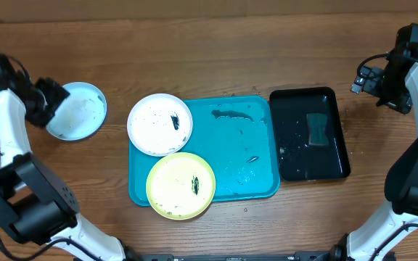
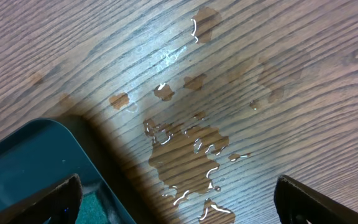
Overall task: Clean dirty plates on tray and stack at the side
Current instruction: 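Carry the light-blue plate left and set it on the table's left side, then move the left gripper to the white plate rim and grasp it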
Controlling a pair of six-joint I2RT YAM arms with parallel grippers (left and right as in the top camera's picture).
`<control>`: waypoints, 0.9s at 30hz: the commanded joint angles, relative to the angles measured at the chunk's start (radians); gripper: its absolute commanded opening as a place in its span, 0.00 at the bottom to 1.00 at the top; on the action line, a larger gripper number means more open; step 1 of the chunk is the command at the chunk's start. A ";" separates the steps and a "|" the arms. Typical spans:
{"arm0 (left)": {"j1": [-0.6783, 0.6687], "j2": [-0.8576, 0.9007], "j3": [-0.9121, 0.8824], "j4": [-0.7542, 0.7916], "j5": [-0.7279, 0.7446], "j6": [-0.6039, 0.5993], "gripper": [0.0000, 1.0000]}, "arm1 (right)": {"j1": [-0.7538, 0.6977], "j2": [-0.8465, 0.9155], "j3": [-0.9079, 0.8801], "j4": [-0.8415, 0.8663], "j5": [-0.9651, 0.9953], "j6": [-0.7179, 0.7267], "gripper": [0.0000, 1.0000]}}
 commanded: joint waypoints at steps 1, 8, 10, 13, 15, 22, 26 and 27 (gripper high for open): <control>-0.106 -0.110 0.081 -0.094 0.061 0.096 0.70 | -0.002 -0.017 0.002 0.002 -0.004 0.003 1.00; -0.304 -0.132 0.068 -0.296 0.006 0.202 0.68 | -0.002 -0.017 0.002 0.002 -0.004 0.003 1.00; -0.356 -0.122 0.044 -0.325 -0.055 0.202 0.68 | -0.002 -0.017 0.002 0.002 -0.004 0.003 1.00; -0.417 -0.113 -0.011 -0.321 -0.111 0.202 0.72 | -0.002 -0.017 0.002 0.002 -0.004 0.003 1.00; -0.448 -0.107 -0.052 -0.300 -0.133 0.198 0.72 | -0.002 -0.017 0.002 0.002 -0.004 0.003 1.00; -0.466 -0.105 -0.192 -0.160 -0.139 0.194 0.72 | -0.002 -0.017 0.002 0.002 -0.004 0.003 1.00; -0.468 -0.105 -0.251 -0.060 -0.172 0.195 0.72 | -0.002 -0.017 0.002 0.002 -0.004 0.003 1.00; -0.473 -0.105 -0.264 -0.041 -0.181 0.195 0.71 | -0.002 -0.017 0.002 0.002 -0.004 0.003 1.00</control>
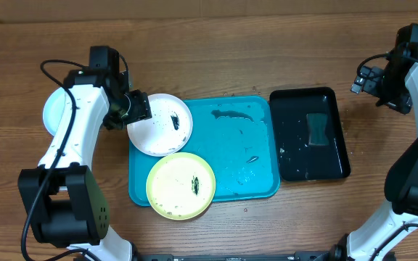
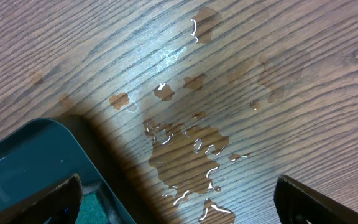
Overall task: Clean dirty plates on tray and stack at the side
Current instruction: 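Move the left gripper to the white plate rim and grasp it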
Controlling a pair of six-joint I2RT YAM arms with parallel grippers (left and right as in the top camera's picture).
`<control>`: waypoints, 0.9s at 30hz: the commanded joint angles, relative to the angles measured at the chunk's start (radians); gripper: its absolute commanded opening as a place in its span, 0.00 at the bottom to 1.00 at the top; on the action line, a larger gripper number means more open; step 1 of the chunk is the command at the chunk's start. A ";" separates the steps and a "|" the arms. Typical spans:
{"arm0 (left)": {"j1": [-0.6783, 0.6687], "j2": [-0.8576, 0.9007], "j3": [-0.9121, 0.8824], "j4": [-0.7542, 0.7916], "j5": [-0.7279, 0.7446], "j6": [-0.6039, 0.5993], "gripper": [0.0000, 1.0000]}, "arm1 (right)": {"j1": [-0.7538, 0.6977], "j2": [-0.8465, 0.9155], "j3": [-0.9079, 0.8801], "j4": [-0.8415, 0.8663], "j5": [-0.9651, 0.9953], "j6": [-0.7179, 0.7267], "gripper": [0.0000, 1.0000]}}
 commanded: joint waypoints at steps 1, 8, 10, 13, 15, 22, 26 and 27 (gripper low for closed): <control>-0.006 0.009 -0.055 0.062 -0.053 0.019 0.71 | -0.002 -0.017 0.002 0.003 -0.005 0.003 1.00; -0.006 0.009 -0.136 0.182 -0.122 0.019 0.71 | -0.002 -0.017 0.003 0.003 -0.005 0.003 1.00; -0.005 0.009 -0.148 0.195 -0.146 0.019 0.71 | -0.002 -0.017 0.002 0.003 -0.005 0.003 1.00; -0.006 0.009 -0.170 0.214 -0.139 0.018 0.71 | -0.002 -0.017 0.002 0.003 -0.005 0.003 1.00; -0.011 0.009 -0.189 0.224 -0.129 0.018 0.70 | -0.002 -0.017 0.002 0.003 -0.005 0.003 1.00; -0.013 0.009 -0.244 0.234 -0.132 0.016 0.48 | -0.002 -0.017 0.002 0.003 -0.005 0.003 1.00; -0.014 0.010 -0.248 0.229 -0.128 -0.008 0.44 | -0.002 -0.017 0.002 0.003 -0.005 0.003 1.00; -0.014 0.010 -0.248 0.225 -0.128 -0.008 0.45 | -0.002 -0.017 0.002 0.003 -0.005 0.003 1.00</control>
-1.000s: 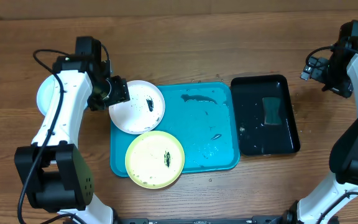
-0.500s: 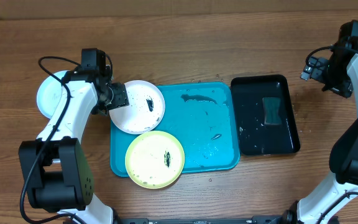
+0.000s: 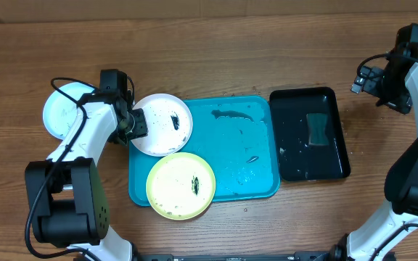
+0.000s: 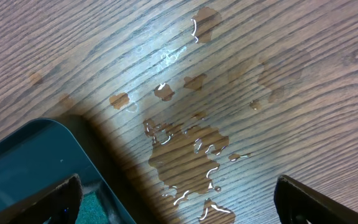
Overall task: Clean dirty plates on tray and stack at the side
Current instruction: 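Move the left gripper to the white plate rim and grasp it, then drag the white plate toward the teal tray center with left gripper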
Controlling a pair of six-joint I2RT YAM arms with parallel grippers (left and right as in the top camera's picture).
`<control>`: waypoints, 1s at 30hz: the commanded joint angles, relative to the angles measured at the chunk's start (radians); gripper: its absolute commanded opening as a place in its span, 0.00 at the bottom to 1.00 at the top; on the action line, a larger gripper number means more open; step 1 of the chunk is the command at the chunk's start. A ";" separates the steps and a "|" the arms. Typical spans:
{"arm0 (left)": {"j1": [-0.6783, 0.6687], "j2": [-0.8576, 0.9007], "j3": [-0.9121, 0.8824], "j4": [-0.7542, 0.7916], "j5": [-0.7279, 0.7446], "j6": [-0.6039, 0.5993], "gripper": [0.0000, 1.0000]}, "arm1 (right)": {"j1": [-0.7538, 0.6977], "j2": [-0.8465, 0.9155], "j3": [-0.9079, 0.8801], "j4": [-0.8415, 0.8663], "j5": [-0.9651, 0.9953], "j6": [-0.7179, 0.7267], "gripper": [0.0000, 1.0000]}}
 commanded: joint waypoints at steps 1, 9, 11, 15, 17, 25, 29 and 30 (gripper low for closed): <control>-0.009 0.009 -0.006 -0.007 -0.010 -0.007 0.45 | -0.002 -0.017 0.002 0.003 -0.004 0.004 1.00; -0.008 0.009 -0.011 0.001 -0.119 -0.003 0.57 | -0.002 -0.017 0.002 0.003 -0.004 0.004 1.00; -0.005 0.009 -0.011 0.009 -0.145 -0.003 0.58 | -0.002 -0.017 0.002 0.003 -0.004 0.004 1.00; -0.006 0.009 -0.017 0.027 -0.113 -0.022 0.48 | -0.002 -0.017 0.002 0.003 -0.004 0.004 1.00; -0.008 0.009 -0.033 0.046 -0.087 -0.022 0.48 | -0.002 -0.017 0.002 0.003 -0.004 0.004 1.00; -0.008 0.009 -0.056 0.071 -0.087 -0.058 0.29 | -0.002 -0.017 0.002 0.003 -0.004 0.004 1.00; -0.009 0.009 -0.056 0.071 -0.045 -0.064 0.15 | -0.002 -0.017 0.002 0.003 -0.004 0.004 1.00; -0.009 0.009 -0.056 0.073 -0.032 -0.063 0.14 | -0.002 -0.017 0.002 0.003 -0.004 0.004 1.00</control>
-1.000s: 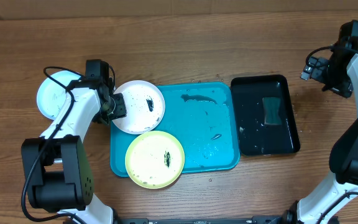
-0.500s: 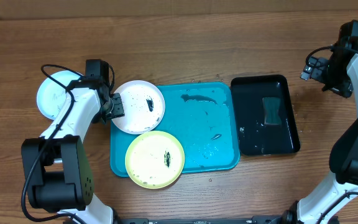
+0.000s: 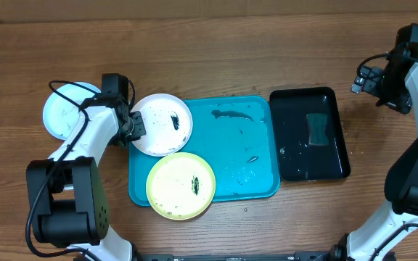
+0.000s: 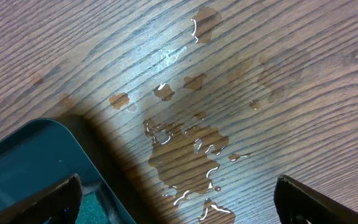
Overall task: Clean dirty plates on tray and stack at the side
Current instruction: 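Drag the white plate toward the teal tray center with left gripper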
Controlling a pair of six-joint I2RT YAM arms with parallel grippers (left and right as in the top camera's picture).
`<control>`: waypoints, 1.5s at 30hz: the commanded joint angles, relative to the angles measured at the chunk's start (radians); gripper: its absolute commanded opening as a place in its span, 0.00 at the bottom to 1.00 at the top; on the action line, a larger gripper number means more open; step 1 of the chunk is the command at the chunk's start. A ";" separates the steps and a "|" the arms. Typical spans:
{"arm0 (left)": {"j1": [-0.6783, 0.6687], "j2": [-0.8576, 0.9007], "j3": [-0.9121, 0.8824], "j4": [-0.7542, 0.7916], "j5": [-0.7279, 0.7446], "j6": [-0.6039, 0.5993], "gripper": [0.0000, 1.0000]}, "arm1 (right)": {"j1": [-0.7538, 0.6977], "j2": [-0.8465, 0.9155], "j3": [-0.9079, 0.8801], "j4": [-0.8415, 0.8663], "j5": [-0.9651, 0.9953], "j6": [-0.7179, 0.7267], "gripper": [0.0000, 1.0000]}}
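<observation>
On the teal tray (image 3: 245, 156) lie a white plate (image 3: 162, 127) and a yellow-green plate (image 3: 176, 188), each with a dark smear of dirt. A light blue plate (image 3: 64, 112) lies on the table left of the tray. My left gripper (image 3: 133, 126) is at the white plate's left rim; the overhead view does not show whether its jaws are closed on it. My right gripper (image 3: 383, 80) hovers at the far right, open (image 4: 179, 208) and holding nothing, over wet wood.
A black bin (image 3: 332, 163) holding water and a green sponge (image 3: 316, 129) stands right of the tray. Its corner (image 4: 30, 155) shows in the right wrist view, with a water puddle (image 4: 188, 152) on the table beside it.
The left gripper stays at the white plate's left rim, shifted only very slightly. The plates, the tray and the right arm are as they were.
First the left gripper was at the light blue plate's left edge, far left on the table. Then that plate lay alone and the gripper was by the white plate's upper left rim. After that it was at the left rim, where it stays. The right arm never moved.
</observation>
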 commanded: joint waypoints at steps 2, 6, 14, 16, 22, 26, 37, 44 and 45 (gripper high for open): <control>-0.009 0.009 -0.007 0.018 0.081 -0.018 0.13 | -0.002 -0.017 0.002 0.003 -0.004 0.003 1.00; -0.011 0.009 -0.007 0.032 0.103 -0.018 0.04 | -0.002 -0.017 0.002 0.003 -0.004 0.003 1.00; -0.021 0.009 -0.007 0.064 0.266 -0.018 0.04 | -0.002 -0.017 0.002 0.003 -0.004 0.003 1.00; -0.027 0.009 -0.007 0.073 0.298 -0.019 0.04 | -0.002 -0.017 0.002 0.003 -0.004 0.003 1.00; -0.079 0.009 -0.007 0.106 0.323 -0.022 0.04 | -0.002 -0.017 0.002 0.003 -0.004 0.003 1.00; -0.132 0.009 -0.007 0.144 0.323 -0.023 0.04 | -0.002 -0.017 0.002 0.003 -0.004 0.003 1.00; -0.198 0.009 -0.007 0.238 0.264 -0.028 0.24 | -0.002 -0.017 0.002 0.003 -0.004 0.003 1.00; -0.198 0.014 -0.008 0.257 0.254 -0.013 0.27 | -0.002 -0.017 0.002 0.003 -0.004 0.003 1.00; -0.198 0.016 -0.009 0.258 0.254 -0.006 0.27 | -0.002 -0.017 0.002 0.003 -0.004 0.003 1.00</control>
